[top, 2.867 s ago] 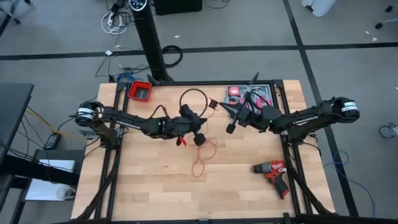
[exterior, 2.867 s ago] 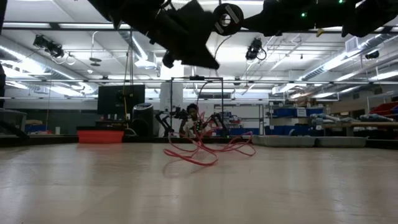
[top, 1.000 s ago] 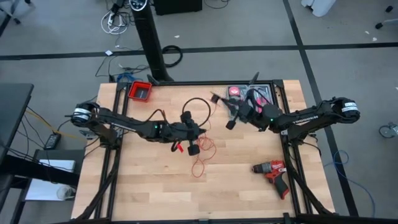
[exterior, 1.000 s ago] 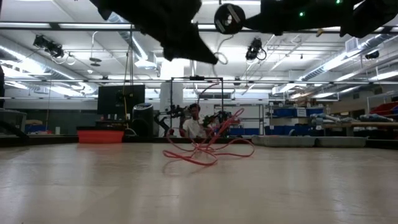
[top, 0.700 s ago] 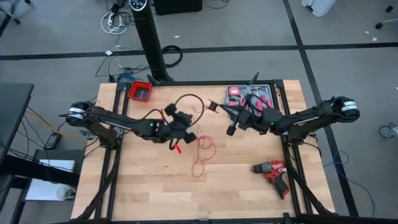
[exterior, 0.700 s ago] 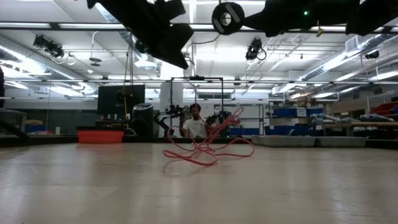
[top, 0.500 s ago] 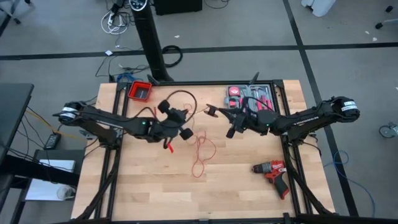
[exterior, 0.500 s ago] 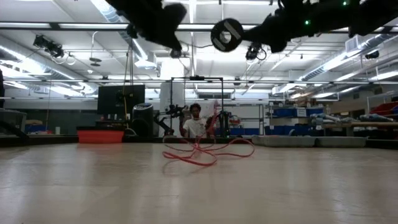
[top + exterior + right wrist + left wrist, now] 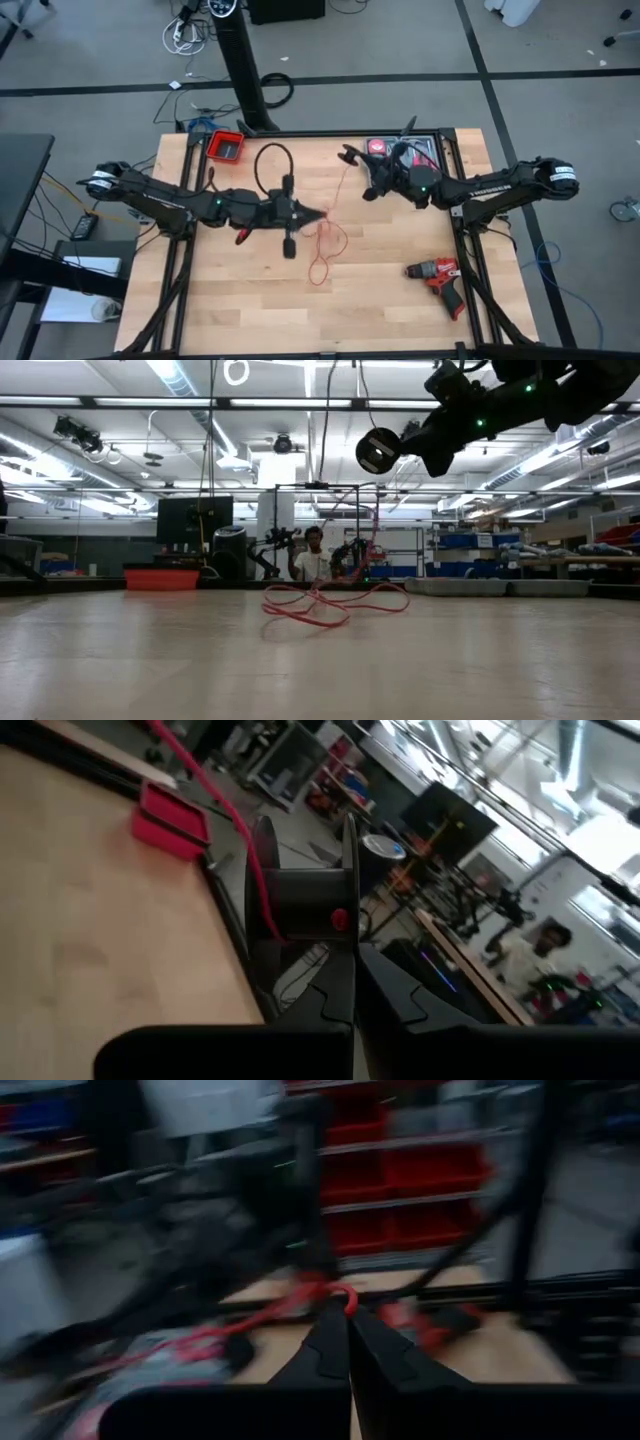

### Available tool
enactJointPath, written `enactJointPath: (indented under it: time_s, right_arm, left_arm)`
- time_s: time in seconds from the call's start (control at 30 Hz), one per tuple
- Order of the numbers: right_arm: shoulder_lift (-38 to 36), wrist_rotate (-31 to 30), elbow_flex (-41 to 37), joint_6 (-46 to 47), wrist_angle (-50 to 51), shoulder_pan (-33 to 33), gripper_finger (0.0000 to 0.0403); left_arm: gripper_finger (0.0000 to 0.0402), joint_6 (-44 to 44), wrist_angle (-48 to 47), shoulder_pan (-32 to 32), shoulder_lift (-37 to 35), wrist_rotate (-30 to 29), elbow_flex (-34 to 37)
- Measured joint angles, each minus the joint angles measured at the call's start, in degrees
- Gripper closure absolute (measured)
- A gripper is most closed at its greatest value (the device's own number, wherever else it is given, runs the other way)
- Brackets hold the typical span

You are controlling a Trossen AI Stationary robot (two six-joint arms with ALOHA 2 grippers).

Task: Coil cords
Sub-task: Uncoil the red wire from the black spool

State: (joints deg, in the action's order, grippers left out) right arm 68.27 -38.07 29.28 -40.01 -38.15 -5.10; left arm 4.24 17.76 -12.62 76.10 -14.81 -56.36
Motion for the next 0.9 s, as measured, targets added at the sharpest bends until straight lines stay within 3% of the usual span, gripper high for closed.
enactJointPath:
  time_s: [0.1,0.33,0.63,0.9]
  right_arm:
    - [0.02,-0.12,0.0,2.56,-1.08,-1.1,0.0401]
    - [0.04,0.04,0.0,4.34,-4.44,-1.75,0.0402]
    - [0.04,4.45,0.0,4.37,-6.27,0.69,0.0402]
    - [0.04,5.67,0.0,3.8,-11.16,3.26,0.0402]
  left_arm:
    - [0.0402,-0.96,1.28,-0.02,0.42,4.05,0.0]
    - [0.0402,-2.59,4.35,0.05,7.55,3.98,0.0]
    - [0.0401,-3.37,1.5,3.69,15.88,-7.07,0.0]
    - [0.0401,-11.38,-5.61,7.45,16.32,-8.54,0.0]
